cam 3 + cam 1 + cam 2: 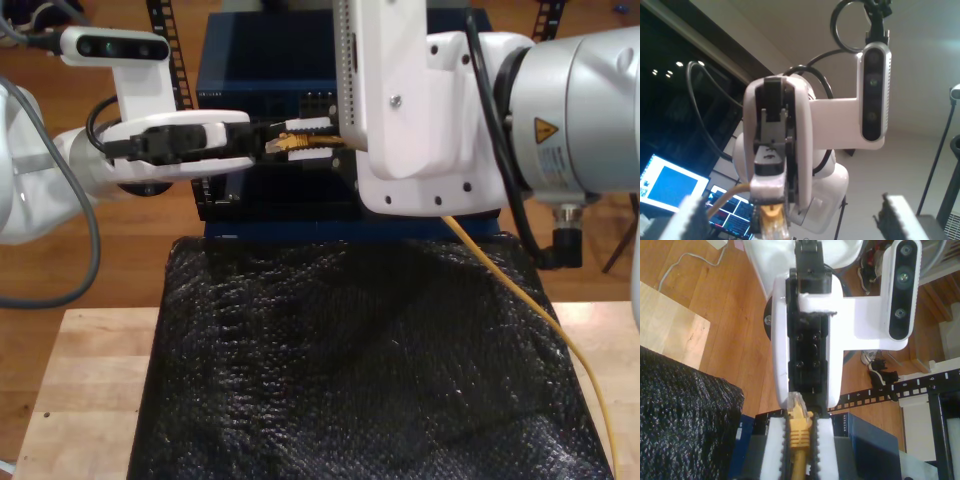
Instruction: Grab the cable and plug it in
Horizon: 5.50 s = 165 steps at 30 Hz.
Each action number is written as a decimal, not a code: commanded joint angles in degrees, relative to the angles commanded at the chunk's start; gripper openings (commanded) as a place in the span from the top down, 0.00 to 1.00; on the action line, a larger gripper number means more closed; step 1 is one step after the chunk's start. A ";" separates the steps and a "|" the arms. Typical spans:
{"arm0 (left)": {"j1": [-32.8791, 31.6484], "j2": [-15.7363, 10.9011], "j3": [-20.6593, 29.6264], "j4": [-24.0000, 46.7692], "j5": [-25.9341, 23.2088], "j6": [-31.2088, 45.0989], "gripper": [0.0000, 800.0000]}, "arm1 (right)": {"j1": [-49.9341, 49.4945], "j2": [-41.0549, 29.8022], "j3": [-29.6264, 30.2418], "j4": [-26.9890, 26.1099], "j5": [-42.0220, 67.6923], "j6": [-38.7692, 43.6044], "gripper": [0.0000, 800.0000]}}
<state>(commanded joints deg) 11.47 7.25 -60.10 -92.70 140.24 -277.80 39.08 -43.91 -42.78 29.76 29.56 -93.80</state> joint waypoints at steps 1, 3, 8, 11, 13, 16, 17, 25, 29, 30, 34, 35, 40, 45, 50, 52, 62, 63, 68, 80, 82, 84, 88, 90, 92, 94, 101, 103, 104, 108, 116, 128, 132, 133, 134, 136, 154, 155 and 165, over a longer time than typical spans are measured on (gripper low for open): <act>0.09 0.00 -0.26 0.00 -0.26 -0.09 0.01 | 0.00 0.00 0.00 0.00 0.00 0.09 1.00; 0.35 -0.18 -0.53 0.00 -1.58 -0.18 0.01 | -0.09 0.09 -0.26 0.09 0.00 1.14 1.00; 3.69 -0.44 -0.88 0.00 -8.53 -0.09 0.00 | -0.53 2.37 -3.34 -0.44 1.85 8.53 1.00; 5.19 -0.44 -0.97 0.18 -10.55 0.00 0.00 | -0.97 3.96 -5.54 -0.44 6.15 9.41 1.00; 6.77 -0.44 -1.23 0.18 -11.96 0.09 0.00 | -2.55 4.84 -6.33 -0.26 7.65 9.85 1.00; 9.32 -0.44 -2.29 0.53 -13.98 0.26 0.00 | -6.33 5.36 -7.03 -0.26 9.49 12.48 1.00; 9.93 -0.44 -2.73 0.70 -14.33 0.26 0.00 | -7.74 5.63 -7.65 -0.35 10.55 13.71 1.00; 14.15 -0.53 -7.03 11.34 -21.54 0.62 0.00 | -21.19 10.90 -12.84 -0.26 21.98 16.44 1.00; 16.18 -0.62 -9.14 19.96 -26.02 1.67 0.00 | -27.16 11.78 -13.80 -0.62 28.22 20.66 1.00; 16.53 -0.62 -9.41 21.98 -26.99 2.37 0.00 | -28.13 11.87 -13.89 -0.70 30.07 21.10 1.00; 18.37 -2.11 -10.20 28.92 -29.98 4.66 0.00 | -31.74 12.40 -13.71 -0.88 34.99 21.36 1.00; 18.73 -2.64 -10.37 30.59 -30.95 5.27 0.00 | -32.53 12.66 -13.63 -0.97 36.31 21.36 1.00; 20.22 -5.19 -10.37 40.35 -34.02 9.67 0.00 | -35.08 14.59 -13.45 -2.64 41.23 21.80 1.00; 22.15 -8.18 -10.29 52.22 -37.98 16.00 0.00 | -35.16 17.49 -13.10 -7.38 41.58 24.26 1.00; 26.02 -9.23 -10.11 61.27 -38.68 22.42 0.00 | -35.16 19.52 -13.01 -10.29 42.46 26.02 1.00; 28.22 -9.23 -10.02 64.35 -38.51 26.29 0.00 | -35.16 19.96 -12.66 -10.64 42.37 26.02 1.00; 42.37 -12.57 -4.31 74.02 -34.90 54.07 0.00 | -35.34 20.48 -9.93 -11.96 42.11 26.20 1.00; 44.22 -12.57 -3.69 74.90 -34.11 57.32 0.00 | -35.34 20.48 -9.76 -11.96 42.11 26.20 1.00; 52.75 -13.63 1.41 80.53 -32.09 72.18 0.00 | -35.52 20.66 -9.14 -12.04 41.93 26.20 1.00; 59.16 -22.24 22.95 91.96 -34.73 83.87 0.00 | -35.78 21.36 -8.18 -12.13 41.85 26.37 1.00; 59.78 -23.47 25.49 92.04 -36.92 85.27 0.00 | -35.78 21.36 -8.00 -12.13 41.85 26.29 1.00; 60.75 -24.26 27.87 92.04 -39.65 86.24 0.00 | -35.78 21.36 -7.65 -12.22 41.85 26.29 1.00; 63.21 -26.37 30.59 92.04 -44.13 88.09 0.00 | -35.87 21.36 -7.65 -12.31 41.85 26.29 1.00; 64.18 -27.08 31.65 92.04 -46.33 88.26 0.00 | -35.78 21.36 -7.65 -12.66 41.85 26.29 1.00; 64.53 -28.40 33.23 91.87 -49.23 88.35 0.00 | -35.78 21.36 -7.65 -12.92 41.85 26.29 1.00; 64.62 -29.89 34.64 91.78 -51.96 88.53 0.00 | -35.78 21.45 -7.65 -12.92 41.76 26.29 1.00; 66.73 -34.02 39.03 91.60 -58.29 89.41 0.00 | -35.78 21.45 -7.38 -12.92 41.76 26.29 1.00; 66.90 -34.73 39.65 91.60 -58.81 89.41 0.00 | -35.78 21.45 -7.47 -12.92 41.76 26.20 1.00; 66.90 -34.99 39.91 91.60 -58.81 89.41 0.00 | -35.78 21.54 -7.38 -12.92 41.76 26.20 1.00; 66.90 -35.25 40.09 91.60 -58.81 89.41 0.00 | -36.22 21.54 -7.38 -12.92 41.85 26.20 1.00; 66.99 -36.40 41.58 91.60 -63.30 89.49 0.00 | -36.22 21.98 -7.30 -12.92 41.76 26.20 1.00; 69.19 -36.84 42.37 91.60 -65.85 94.42 0.00 | -36.31 21.89 -7.30 -13.01 41.85 26.02 1.00; 69.71 -38.95 44.75 91.78 -65.93 94.42 0.00 | -36.31 21.89 -7.30 -13.01 41.85 26.02 1.00; 69.71 -38.95 45.89 91.96 -66.37 94.42 0.00 | -36.40 21.89 -7.21 -13.19 41.85 25.93 1.00; 69.71 -38.95 46.59 91.96 -66.55 94.51 0.00 | -36.40 21.89 -7.21 -13.45 41.85 25.93 1.00; 69.80 -38.95 46.77 91.96 -66.90 94.59 0.00 | -36.31 21.89 -7.12 -13.89 41.85 26.02 1.00; 70.24 -37.01 54.95 91.43 -81.67 101.01 0.00 | -36.04 21.80 -8.00 -14.07 35.43 25.93 1.00; 70.24 -37.01 54.95 91.43 -81.67 101.01 0.00 | -35.87 21.80 -8.26 -13.98 34.29 25.93 1.00; 70.24 -37.01 54.95 91.43 -81.67 101.01 0.00 | -34.20 22.86 -7.56 -16.97 22.59 25.58 1.00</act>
<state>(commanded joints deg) 81.71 -29.76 -5.15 -1.27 58.57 -176.79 4.88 -21.05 -50.34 12.79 52.15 -68.22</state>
